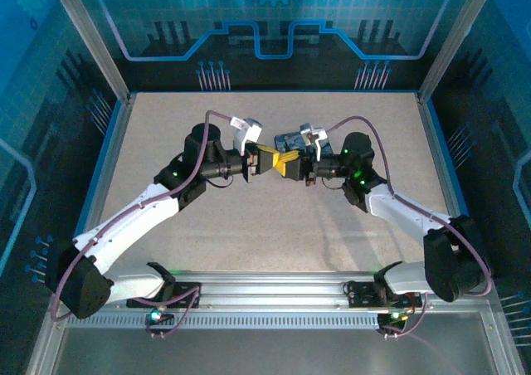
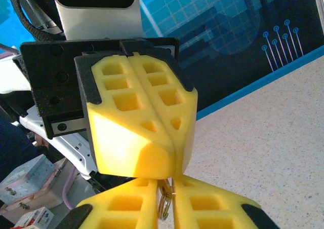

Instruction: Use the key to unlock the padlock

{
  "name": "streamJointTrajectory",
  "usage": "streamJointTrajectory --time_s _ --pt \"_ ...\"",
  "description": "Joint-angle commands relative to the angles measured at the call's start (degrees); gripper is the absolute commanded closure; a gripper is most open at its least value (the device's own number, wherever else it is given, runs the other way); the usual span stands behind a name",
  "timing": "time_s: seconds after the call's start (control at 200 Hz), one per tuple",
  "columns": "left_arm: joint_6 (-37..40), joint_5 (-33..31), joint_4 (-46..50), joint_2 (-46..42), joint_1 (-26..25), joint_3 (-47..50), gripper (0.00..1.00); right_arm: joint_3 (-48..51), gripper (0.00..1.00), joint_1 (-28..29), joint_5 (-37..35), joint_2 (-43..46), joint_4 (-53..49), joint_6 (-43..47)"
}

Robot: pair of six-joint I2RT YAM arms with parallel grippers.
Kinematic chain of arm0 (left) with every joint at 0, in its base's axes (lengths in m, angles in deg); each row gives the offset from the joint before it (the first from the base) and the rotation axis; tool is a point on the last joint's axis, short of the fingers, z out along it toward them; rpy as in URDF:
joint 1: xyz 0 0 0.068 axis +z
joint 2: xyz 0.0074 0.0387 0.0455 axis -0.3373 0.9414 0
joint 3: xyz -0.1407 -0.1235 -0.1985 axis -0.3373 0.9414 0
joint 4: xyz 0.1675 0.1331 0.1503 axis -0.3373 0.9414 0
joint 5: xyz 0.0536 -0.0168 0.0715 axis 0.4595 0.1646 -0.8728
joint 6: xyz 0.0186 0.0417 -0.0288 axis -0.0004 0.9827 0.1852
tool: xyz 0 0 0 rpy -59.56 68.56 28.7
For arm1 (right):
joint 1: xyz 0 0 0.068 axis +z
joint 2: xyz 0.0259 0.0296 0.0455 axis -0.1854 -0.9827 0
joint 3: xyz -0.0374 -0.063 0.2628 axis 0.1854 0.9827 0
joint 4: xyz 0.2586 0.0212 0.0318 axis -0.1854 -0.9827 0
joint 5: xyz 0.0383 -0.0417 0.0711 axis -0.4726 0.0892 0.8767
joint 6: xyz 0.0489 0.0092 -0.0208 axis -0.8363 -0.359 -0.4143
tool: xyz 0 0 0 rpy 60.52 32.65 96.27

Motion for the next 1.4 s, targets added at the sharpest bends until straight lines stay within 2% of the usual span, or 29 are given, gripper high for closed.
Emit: streamJointTrajectory --time_s 0.0,0.475,0.535,0.675,0.865,0.96,1.091,1.261,1.396 --pt "-0.4 1.1 -2.0 -0.1 0.1 -0.3 1.0 -1.1 0.88 0.8 -0.1 -0.4 0.6 0.2" --pt "-0.2 -1.0 -2.5 -0.1 0.1 -0.5 1.0 -0.6 0.98 0.8 -0.1 0.8 -5.2 2.8" --pt "-0.2 -1.5 -2.3 0.0 0.1 -0.7 0.94 -0.7 0.98 0.8 -0.2 1.1 -6.5 3.4" --pt "-0.2 -3.2 -1.8 -0.3 0.2 -1.4 0.68 -1.1 0.98 0.8 -1.2 2.4 -11.9 6.4" --pt "-1.6 -8.6 0.7 -0.7 1.2 -2.0 0.57 -0.6 0.99 -0.5 -3.2 5.4 -19.9 10.4" --pt "-2.3 -11.4 1.7 -0.7 2.0 -1.4 0.47 -0.2 0.99 -2.1 -5.6 7.6 -26.2 13.2" --pt "-2.5 -14.3 3.7 0.4 2.6 -1.0 0.26 1.1 0.98 -5.2 -9.2 11.3 -33.4 16.0" --pt "-1.8 -16.5 5.9 3.7 2.5 -2.2 0.08 0.8 0.98 -9.1 -19.9 16.0 -46.9 20.1" --pt "-0.8 -15.8 8.7 9.3 2.1 -5.9 0.05 -0.1 0.98 -11.9 -29.9 18.6 -56.6 21.6"
